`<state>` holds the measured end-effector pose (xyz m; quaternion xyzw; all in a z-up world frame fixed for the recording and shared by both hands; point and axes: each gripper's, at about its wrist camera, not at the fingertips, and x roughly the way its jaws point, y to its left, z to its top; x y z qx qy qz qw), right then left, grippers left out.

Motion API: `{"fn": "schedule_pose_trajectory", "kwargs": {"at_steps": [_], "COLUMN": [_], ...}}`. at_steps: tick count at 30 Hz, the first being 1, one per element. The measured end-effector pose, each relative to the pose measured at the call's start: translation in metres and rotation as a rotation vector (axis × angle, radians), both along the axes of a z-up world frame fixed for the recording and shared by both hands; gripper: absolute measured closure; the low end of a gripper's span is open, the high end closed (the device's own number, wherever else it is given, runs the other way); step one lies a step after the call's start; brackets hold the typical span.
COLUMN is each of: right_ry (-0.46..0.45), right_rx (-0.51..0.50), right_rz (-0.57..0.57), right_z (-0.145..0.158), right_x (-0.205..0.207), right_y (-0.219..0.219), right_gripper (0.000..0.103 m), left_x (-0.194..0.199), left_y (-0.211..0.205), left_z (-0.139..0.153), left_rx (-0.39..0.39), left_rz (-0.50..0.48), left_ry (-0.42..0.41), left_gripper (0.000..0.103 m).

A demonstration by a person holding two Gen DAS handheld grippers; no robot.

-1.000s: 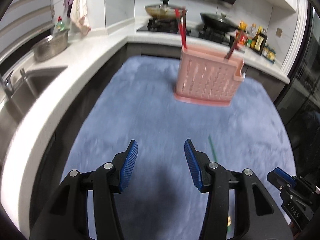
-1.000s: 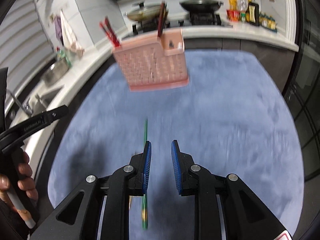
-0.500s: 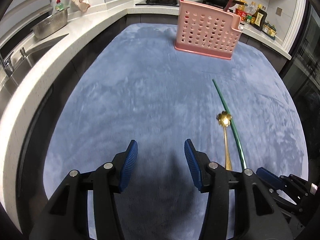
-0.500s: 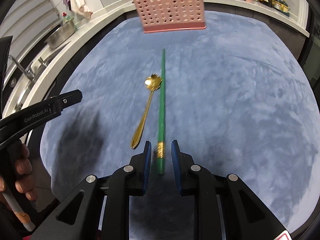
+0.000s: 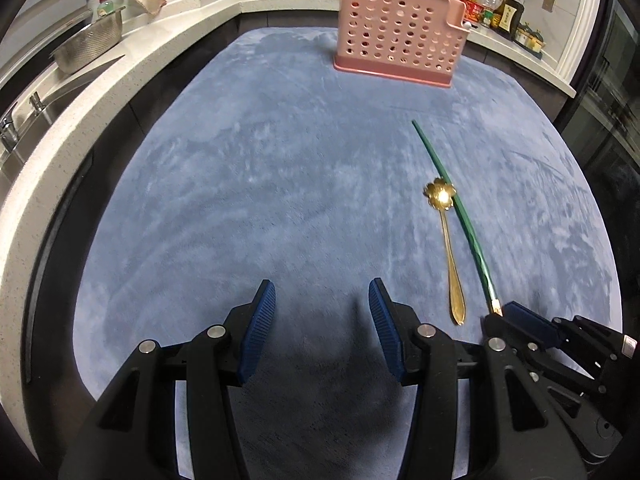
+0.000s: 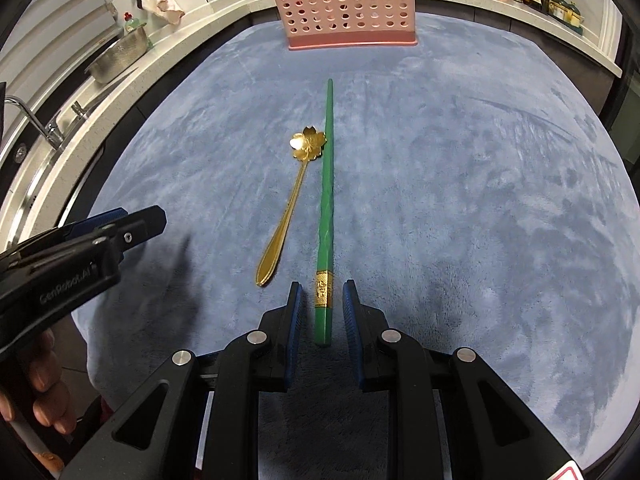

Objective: Organize utensils
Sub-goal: 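Move the left tool to the gold spoon while the right tool moves to the green chopstick, then grasp the gold spoon handle with the left tool while the right tool grasps the green chopstick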

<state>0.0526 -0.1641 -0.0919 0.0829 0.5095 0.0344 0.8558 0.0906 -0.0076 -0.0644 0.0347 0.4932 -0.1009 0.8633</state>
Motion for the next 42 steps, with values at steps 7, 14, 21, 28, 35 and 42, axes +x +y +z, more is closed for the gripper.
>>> {"fn": "schedule_pose_trajectory", "kwargs": {"at_steps": [7,14,21,28,35,42], "right_ry": [0.002,-0.011,-0.031,-0.032,-0.026,-0.02], "right_rx": [-0.011,-0.017,-0.013,0.009,0.026,0.033], "right_rz": [-0.009,-0.034,-0.085,-0.123,-0.132,-0.132], "right_z": [-0.003,0.001,0.009,0.011,0.008,0.006], "right_x": [0.0,-0.004,-0.011,-0.016,-0.019,-0.019], "right_y": [-0.003,-0.011,-0.026,-0.039,-0.042,-0.043], "right_gripper": [0.095,0.096,0.096,0.096,0.096,0.096], "left_x": [-0.003,-0.007,-0.012,-0.014,-0.013,-0.011], "left_y": [-0.008,-0.019,-0.037,-0.059,-0.076,-0.073], "left_z": [-0.003,-0.005,-0.008,-0.013,-0.024,-0.029], "left_rx": [0.005,0.008,-0.014,-0.051,-0.018,-0.005], "left_rz": [-0.029,-0.066,-0.122,-0.169,-0.208,-0.198], "left_ry": [0.005,0.013,0.018,0.038,0.051,0.048], "left_gripper": [0.047,0.04,0.029,0.027,0.044,0.066]}}
